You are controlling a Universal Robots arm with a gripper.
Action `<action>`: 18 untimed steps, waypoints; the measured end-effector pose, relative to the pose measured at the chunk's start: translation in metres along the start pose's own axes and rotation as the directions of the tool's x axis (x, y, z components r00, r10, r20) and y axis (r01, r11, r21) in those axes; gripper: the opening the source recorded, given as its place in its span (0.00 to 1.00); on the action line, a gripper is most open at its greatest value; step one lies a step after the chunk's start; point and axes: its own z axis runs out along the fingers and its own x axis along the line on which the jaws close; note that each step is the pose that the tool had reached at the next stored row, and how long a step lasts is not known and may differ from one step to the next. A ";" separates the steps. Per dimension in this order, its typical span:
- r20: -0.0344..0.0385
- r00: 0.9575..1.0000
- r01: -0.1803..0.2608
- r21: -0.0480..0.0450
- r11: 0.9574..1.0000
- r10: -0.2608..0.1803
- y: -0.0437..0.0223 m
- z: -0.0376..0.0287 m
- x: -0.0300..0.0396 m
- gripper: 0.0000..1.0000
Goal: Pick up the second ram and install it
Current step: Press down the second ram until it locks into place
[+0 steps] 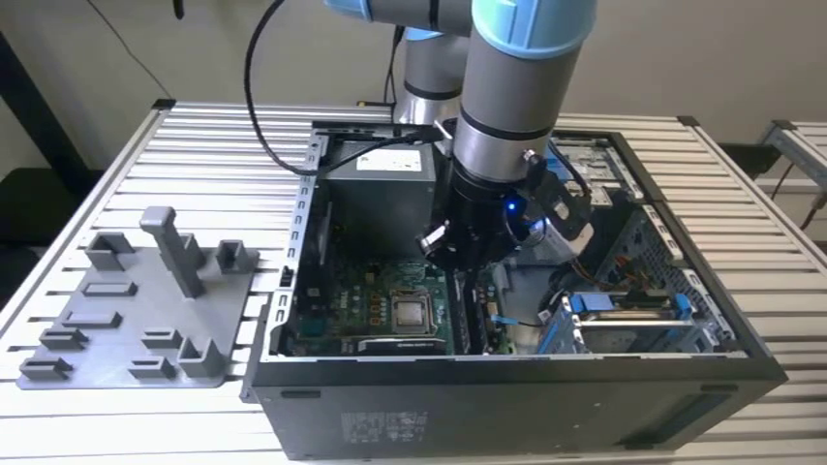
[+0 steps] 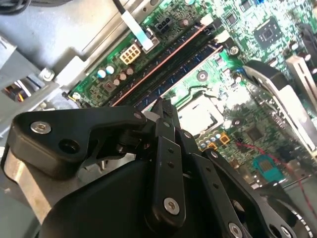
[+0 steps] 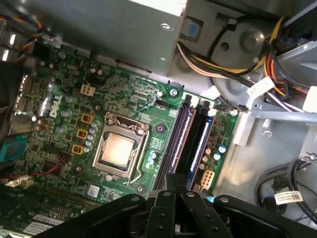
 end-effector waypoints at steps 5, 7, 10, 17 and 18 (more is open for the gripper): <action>0.000 0.996 0.088 -0.001 0.996 -0.088 0.0000 0.0004 0.0001 0.11; -0.001 0.992 0.125 -0.002 0.992 -0.125 0.0000 0.0006 0.0002 0.11; -0.001 0.984 0.178 -0.003 0.984 -0.178 0.0000 0.0009 0.0002 0.11; -0.001 0.953 0.302 -0.005 0.953 -0.302 0.0000 0.0017 0.0002 0.11; -0.001 0.948 0.319 -0.005 0.948 -0.319 0.0001 0.0019 0.0002 0.11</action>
